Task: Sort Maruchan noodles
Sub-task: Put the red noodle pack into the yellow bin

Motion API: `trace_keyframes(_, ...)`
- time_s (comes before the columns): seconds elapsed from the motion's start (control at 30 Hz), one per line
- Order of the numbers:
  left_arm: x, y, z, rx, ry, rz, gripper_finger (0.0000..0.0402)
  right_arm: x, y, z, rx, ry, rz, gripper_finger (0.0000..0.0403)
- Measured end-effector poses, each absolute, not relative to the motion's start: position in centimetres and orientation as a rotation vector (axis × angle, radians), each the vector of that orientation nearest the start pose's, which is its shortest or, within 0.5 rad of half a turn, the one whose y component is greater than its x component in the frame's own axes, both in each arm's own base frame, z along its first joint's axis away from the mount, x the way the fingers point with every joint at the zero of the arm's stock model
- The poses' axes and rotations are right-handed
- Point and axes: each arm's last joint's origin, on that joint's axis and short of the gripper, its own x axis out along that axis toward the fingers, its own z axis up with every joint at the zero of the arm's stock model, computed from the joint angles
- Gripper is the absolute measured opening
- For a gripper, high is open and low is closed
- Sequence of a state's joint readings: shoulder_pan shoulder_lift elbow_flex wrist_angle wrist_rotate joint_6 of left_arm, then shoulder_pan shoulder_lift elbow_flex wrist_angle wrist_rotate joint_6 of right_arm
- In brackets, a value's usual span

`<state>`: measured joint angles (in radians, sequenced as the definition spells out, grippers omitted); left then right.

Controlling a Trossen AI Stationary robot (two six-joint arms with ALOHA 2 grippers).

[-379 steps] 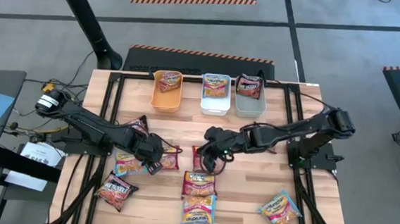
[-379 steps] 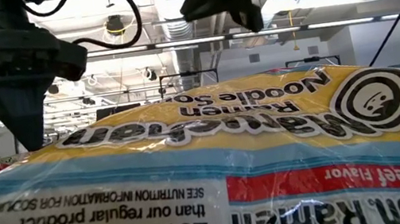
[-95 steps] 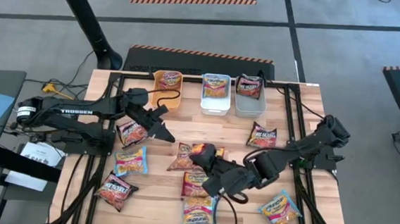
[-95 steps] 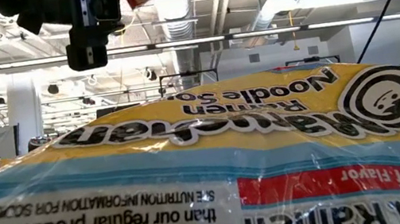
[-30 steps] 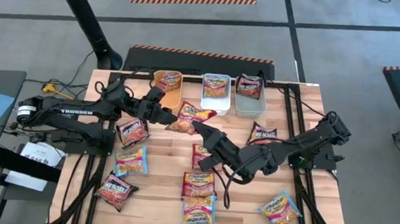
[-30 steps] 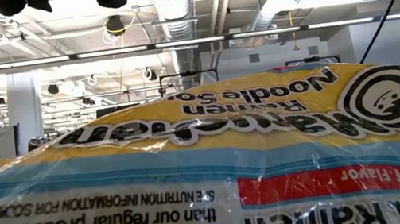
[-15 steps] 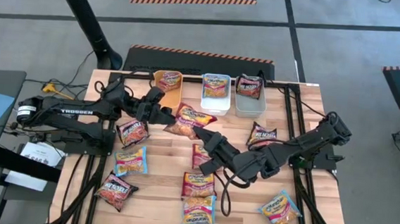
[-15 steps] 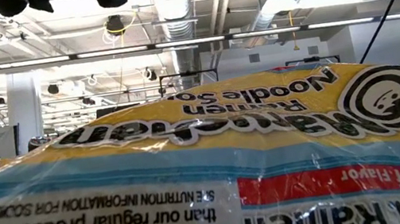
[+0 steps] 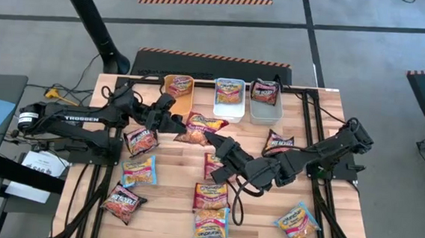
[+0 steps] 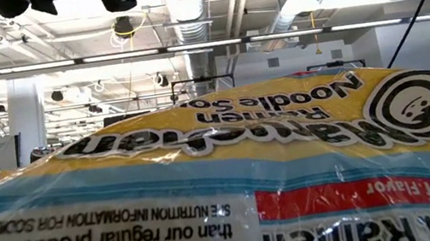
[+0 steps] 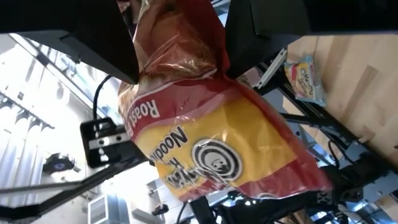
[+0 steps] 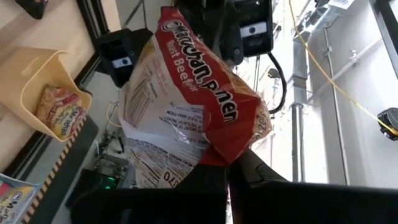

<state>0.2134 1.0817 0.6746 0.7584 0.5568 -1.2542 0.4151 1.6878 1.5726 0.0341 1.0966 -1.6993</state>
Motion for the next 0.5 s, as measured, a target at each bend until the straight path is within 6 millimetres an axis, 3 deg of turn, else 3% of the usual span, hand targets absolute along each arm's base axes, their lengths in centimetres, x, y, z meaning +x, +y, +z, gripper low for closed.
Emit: trace_keyframes(0.5, 23.01, 3.39, 32.41, -0.951, -0.078, -0.475, 0.0033, 36.17, 12.56, 38.95, -1.685, 0.646, -0.466, 0.0005)
